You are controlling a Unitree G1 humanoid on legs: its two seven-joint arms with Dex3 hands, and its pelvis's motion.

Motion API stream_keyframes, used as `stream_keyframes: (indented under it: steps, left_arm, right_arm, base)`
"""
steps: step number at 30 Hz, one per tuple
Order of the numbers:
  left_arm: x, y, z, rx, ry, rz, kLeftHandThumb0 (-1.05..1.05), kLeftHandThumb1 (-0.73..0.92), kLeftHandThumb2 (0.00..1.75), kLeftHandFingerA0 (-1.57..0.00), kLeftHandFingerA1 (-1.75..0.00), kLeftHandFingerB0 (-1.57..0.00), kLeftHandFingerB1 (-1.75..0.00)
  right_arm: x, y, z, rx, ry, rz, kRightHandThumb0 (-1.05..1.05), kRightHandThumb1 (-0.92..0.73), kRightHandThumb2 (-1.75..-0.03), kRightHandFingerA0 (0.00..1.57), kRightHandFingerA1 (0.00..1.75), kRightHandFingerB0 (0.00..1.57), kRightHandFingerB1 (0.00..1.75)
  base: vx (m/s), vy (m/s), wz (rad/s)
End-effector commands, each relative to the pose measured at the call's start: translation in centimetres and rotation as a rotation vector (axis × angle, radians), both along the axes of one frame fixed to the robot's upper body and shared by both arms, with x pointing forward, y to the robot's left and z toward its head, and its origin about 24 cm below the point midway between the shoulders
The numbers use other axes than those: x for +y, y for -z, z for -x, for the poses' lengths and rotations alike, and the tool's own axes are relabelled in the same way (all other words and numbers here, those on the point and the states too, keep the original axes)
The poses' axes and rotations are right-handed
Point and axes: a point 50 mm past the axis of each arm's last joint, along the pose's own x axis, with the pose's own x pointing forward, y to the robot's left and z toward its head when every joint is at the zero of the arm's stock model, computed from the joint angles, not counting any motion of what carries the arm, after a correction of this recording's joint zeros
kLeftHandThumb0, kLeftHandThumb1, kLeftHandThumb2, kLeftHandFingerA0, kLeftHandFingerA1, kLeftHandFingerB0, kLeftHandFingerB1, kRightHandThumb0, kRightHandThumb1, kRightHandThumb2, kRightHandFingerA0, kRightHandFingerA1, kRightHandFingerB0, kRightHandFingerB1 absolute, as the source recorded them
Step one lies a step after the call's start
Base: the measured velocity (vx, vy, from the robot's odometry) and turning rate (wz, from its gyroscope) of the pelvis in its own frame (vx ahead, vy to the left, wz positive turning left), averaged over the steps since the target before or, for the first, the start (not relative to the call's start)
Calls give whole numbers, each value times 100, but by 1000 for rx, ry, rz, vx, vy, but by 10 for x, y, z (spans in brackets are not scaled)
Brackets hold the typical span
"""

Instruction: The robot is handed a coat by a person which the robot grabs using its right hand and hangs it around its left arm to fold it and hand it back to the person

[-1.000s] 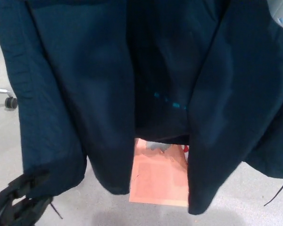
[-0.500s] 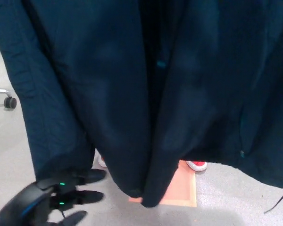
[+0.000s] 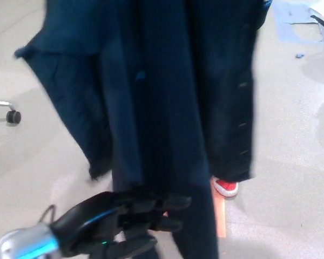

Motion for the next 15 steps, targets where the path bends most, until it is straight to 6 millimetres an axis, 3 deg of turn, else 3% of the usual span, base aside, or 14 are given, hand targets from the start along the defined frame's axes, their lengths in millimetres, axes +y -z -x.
stream_keyframes:
  steps: [1,4,6,7,9,10,12,13,14,15]
  left_arm:
    - [-22,7,-12,39,-13,-41,-61,82,64,-22,-38,-16,-34]
    - [-32,8,-15,61,0,-20,-60,81,64,-22,-38,-16,-34]
    - [-47,8,-20,61,14,-7,-60,80,64,-22,-38,-15,-34]
    - [-53,7,-22,79,15,-2,-60,79,63,-22,-37,-15,-33]
    - [-62,3,-27,100,20,5,-61,78,63,-21,-37,-14,-33]
    - [-67,0,-30,76,30,-5,-62,80,64,-22,-36,-15,-33]
    - [-77,-6,-36,10,39,-44,-64,80,64,-23,-35,-17,-32]
    - [-83,-8,-38,23,29,-28,-65,78,63,-25,-37,-19,-32]
    - [-87,-9,-40,21,27,-25,-65,78,63,-26,-37,-21,-32]
    - [-91,-10,-42,23,27,-16,-65,79,63,-26,-38,-22,-33]
  right_arm:
    - [30,-12,32,11,-216,31,-42,-81,-66,121,64,100,61]
    - [36,-10,36,37,-249,33,-42,-81,-65,122,60,101,60]
    - [50,-5,44,84,-330,57,-40,-84,-65,117,59,101,62]
    - [56,-3,48,83,-350,72,-39,-83,-65,107,64,99,61]
    - [63,0,55,40,-363,94,-39,-83,-65,109,68,100,61]
    - [68,3,59,23,-382,104,-38,-85,-66,102,62,91,58]
    - [77,9,66,39,-443,120,-37,-87,-67,108,67,95,61]
    - [81,13,71,52,-490,131,-29,-68,-107,99,89,90,81]
    - [83,15,74,49,-507,140,-28,-67,-108,96,89,91,82]
    - [86,17,76,57,-517,143,-35,-84,-65,100,103,97,62]
  base:
    - [0,0,0]
    - [0,0,0]
    - [0,0,0]
    - [0,0,0]
    - [0,0,0]
    - [0,0,0]
    - [0,0,0]
    - [0,0,0]
    - [0,0,0]
    - [0,0,0]
